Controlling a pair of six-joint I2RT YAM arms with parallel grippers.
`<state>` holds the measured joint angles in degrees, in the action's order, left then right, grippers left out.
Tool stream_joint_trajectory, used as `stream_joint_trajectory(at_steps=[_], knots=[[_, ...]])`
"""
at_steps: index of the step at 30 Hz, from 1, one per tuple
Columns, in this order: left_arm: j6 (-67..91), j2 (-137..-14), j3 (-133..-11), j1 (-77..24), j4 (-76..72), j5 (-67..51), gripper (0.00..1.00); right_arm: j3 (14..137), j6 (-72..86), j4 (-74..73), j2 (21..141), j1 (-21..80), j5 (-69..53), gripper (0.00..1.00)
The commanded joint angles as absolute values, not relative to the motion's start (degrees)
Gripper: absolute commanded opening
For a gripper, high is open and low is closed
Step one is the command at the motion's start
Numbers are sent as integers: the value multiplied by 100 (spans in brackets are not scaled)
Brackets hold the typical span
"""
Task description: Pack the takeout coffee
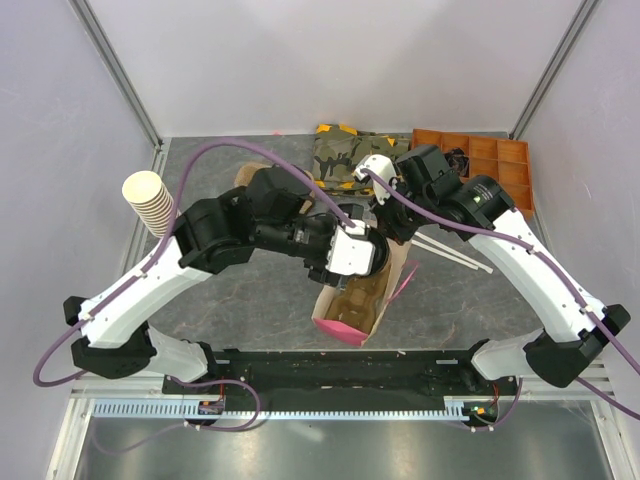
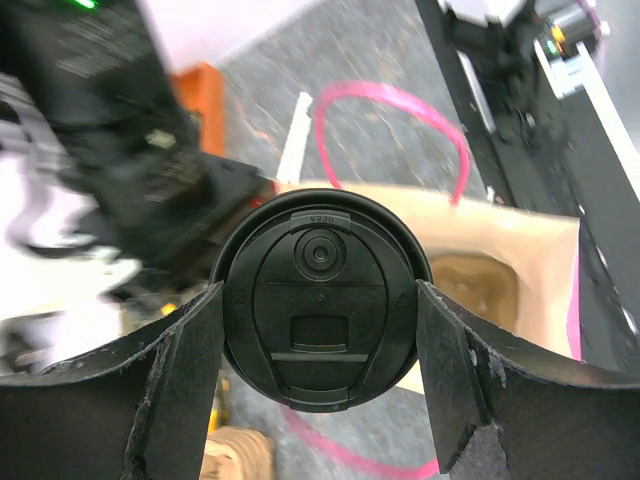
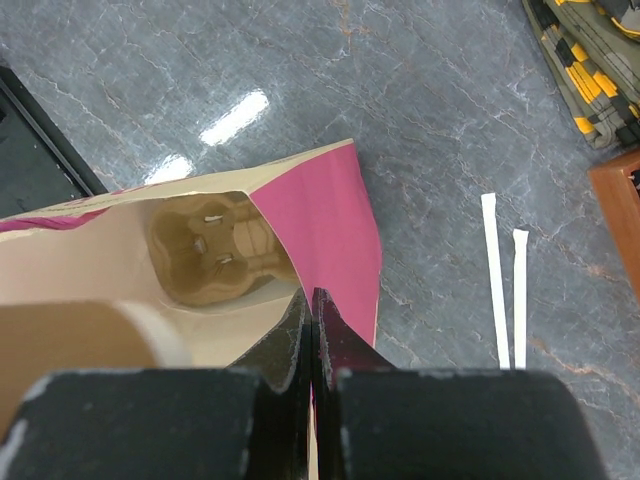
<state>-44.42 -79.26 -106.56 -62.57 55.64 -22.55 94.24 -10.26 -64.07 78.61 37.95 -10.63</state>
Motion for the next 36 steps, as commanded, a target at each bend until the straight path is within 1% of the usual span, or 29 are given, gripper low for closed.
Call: stream_joint_trajectory(at_steps=[1,11,14,18,24,27,36], knots=[[-4772,-8103,-10311,-6337,5669,-1995,43,9695,-879,-6398,7805,3815,-1142,0],[-4983,-8139,-9510,-6539,5081,-1319,43,9589,-721,-6355,7620,3815,-1423,0],[-5053,-8095,-9221,-6557,4888,-1275,42,9501,-642,-6337,7550,3832,-1555,0],[-5203,-7946,-8624,-6644,4274,-1213,42,9309,-598,-6285,7489,3841,-1801,0],[-5282,-7919,-8192,-6688,3850,-1134,42,8992,-528,-6161,7356,3841,-1846,0],[-5309,-7779,-8217,-6767,3771,-1169,42,8912,-370,-6144,7409,3841,-1609,0],[-5405,-7682,-8059,-6706,3832,-1380,43,9017,-290,-6047,7585,3841,-1618,0]])
